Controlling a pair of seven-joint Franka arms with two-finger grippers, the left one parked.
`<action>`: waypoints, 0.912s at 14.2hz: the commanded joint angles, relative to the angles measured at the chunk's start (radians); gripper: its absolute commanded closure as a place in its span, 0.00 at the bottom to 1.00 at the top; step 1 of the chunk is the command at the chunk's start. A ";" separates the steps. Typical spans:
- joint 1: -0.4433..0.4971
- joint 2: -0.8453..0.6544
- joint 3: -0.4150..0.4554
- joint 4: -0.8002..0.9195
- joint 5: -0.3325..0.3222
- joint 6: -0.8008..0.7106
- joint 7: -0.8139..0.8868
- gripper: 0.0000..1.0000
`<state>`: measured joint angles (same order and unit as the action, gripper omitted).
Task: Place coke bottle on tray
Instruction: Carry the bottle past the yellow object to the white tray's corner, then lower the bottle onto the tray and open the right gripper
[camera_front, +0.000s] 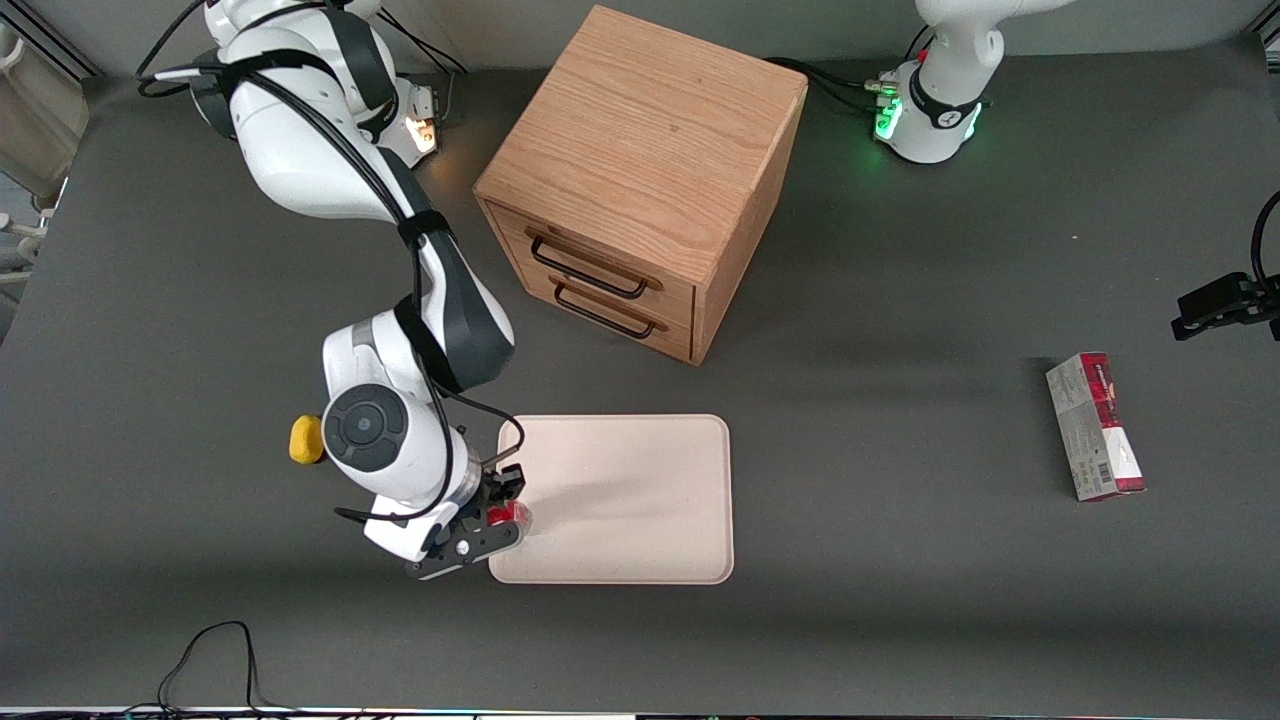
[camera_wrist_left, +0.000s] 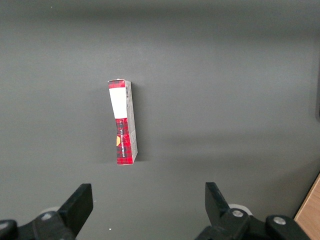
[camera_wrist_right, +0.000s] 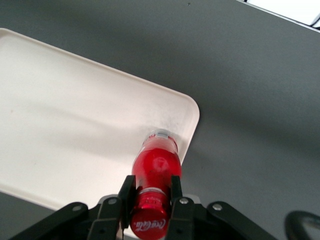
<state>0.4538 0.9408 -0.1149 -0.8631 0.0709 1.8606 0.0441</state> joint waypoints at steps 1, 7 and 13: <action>0.000 0.039 -0.002 0.042 -0.008 0.034 0.011 1.00; 0.002 0.030 -0.002 0.035 -0.006 0.031 0.017 0.00; 0.000 -0.118 -0.008 0.033 -0.008 -0.220 0.019 0.00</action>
<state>0.4539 0.9010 -0.1185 -0.8136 0.0709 1.7367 0.0441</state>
